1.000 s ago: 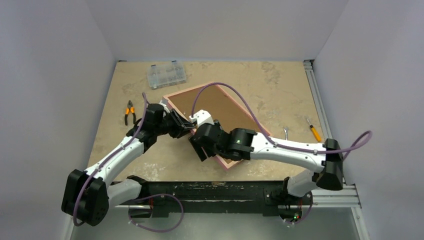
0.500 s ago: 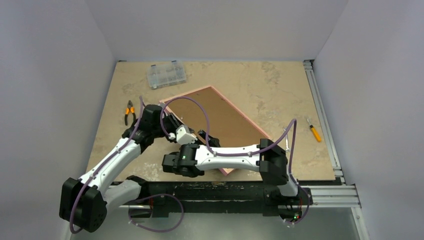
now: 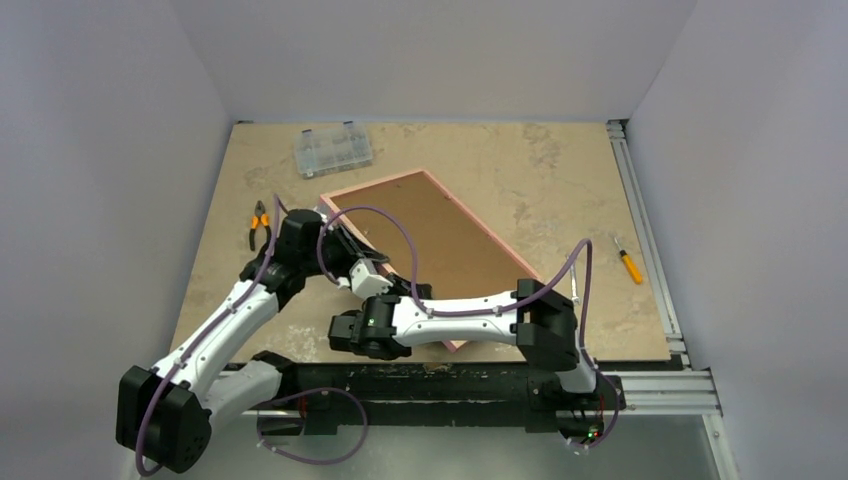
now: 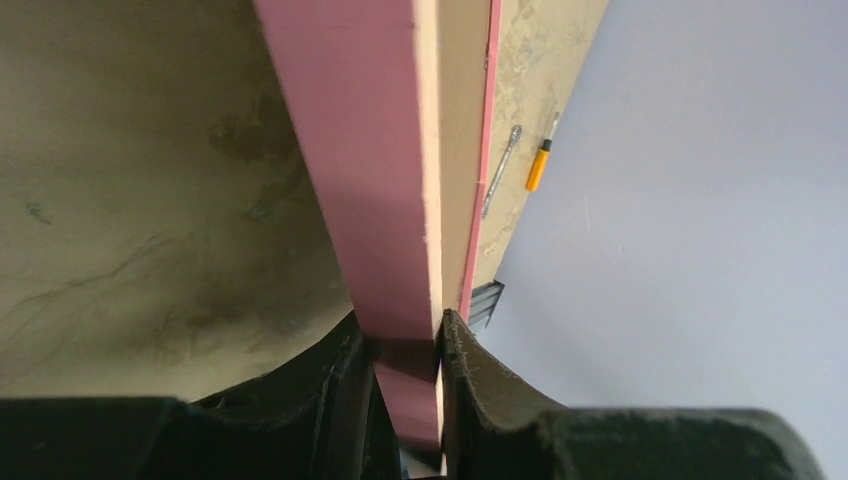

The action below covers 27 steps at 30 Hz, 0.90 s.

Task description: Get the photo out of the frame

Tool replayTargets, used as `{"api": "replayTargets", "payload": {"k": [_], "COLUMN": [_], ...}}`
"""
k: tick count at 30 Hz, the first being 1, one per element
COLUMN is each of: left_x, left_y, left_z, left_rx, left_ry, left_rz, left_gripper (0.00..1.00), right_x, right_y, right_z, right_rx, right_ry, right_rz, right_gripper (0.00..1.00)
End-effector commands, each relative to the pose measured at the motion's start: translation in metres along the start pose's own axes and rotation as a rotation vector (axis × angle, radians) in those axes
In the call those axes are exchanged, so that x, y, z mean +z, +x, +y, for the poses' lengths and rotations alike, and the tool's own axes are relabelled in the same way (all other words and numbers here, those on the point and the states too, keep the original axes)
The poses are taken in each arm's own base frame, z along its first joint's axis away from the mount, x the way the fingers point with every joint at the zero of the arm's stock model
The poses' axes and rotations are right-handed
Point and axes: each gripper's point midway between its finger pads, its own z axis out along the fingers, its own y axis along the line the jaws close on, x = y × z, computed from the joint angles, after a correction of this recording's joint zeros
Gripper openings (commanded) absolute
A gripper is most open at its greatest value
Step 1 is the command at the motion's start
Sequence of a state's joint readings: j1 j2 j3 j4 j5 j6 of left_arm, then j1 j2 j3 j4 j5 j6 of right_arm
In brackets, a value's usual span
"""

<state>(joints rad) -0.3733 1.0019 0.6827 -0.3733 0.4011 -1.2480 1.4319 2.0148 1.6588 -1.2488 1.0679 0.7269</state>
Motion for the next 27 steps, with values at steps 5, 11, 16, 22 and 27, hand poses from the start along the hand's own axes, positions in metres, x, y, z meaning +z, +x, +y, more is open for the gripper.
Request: {"api": "replayTargets", "payload": {"k": [5, 11, 16, 22, 27], "left_x": [-0.029, -0.065, -0.088, -0.09, -0.08], "left_y": [-0.017, -0.046, -0.058, -0.059, -0.054], "left_z": [-0.035, -0.041, -0.045, -0.039, -0.034], "left_rx": [0.106, 0.23, 0.329, 0.373, 0.366], "left_ry": [0.17, 0.143, 0.093, 0.071, 0.089], "left_rz": [-0.048, -0.195, -0.311, -0.331, -0.29], "left_gripper": [0.7, 0.86, 0.86, 0.85, 0.85], "right_x": [0.013, 0.017, 0.033, 0.047, 0.075], "right_y": [0.002, 0.002, -0.015, -0.057, -0.084], "right_z": [-0.037, -0.056, -0.08, -0.136, -0.176], "right_rx": [0.103, 0.186, 0.316, 0.508, 0.684], "right_ry": [0.053, -0.086, -0.295, -0.408, -0.456], "right_rz": [-0.01, -0.011, -0.015, -0.069, -0.08], "right_gripper": [0.0, 0.0, 0.0, 0.0, 0.0]}}
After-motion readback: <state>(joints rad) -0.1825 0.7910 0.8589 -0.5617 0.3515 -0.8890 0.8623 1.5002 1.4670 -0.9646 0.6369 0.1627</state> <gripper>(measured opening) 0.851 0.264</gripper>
